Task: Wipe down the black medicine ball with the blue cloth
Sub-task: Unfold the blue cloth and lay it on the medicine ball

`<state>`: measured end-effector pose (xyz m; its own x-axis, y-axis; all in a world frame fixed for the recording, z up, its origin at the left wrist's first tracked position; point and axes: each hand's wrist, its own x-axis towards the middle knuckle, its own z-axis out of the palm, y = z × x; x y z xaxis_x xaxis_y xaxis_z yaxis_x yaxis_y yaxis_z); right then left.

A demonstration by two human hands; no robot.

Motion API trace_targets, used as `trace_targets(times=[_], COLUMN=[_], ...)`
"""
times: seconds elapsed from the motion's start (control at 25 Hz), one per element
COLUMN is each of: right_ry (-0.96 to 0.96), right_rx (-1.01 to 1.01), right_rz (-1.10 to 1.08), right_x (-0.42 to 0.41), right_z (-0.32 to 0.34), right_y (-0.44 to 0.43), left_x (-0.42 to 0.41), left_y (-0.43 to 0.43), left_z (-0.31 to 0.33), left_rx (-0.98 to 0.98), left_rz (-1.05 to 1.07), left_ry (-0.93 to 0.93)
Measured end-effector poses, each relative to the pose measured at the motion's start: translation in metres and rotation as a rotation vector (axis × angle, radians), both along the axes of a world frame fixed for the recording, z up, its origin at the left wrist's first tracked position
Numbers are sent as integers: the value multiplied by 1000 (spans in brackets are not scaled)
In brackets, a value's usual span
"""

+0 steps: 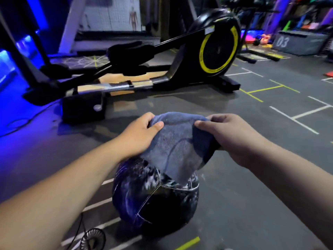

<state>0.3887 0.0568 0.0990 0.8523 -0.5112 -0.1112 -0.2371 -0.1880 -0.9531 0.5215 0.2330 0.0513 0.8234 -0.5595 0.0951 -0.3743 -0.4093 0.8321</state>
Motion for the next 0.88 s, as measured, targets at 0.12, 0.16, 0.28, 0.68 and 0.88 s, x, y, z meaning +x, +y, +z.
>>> trace_targets(times=[0.12, 0.16, 0.28, 0.68, 0.88], right_ry=[56, 64, 64, 227, 200], right_rx=[-62, -82, -173, -826, -732], right_rz=[18, 31, 139, 608, 595], right_x=[18, 23, 36, 67, 72], right_z=[-18, -21, -28, -119, -125], right_y=[-1, -2, -4, -3, 5], left_x=[20, 24, 37, 69, 56], left_y=[8, 12, 26, 60, 52], left_z=[-10, -11, -16, -76, -54], left_rx=[4, -6, 25, 579, 732], left_rz=[-22, -51, -130, -57, -149], left_ry=[25, 66, 152, -55, -141])
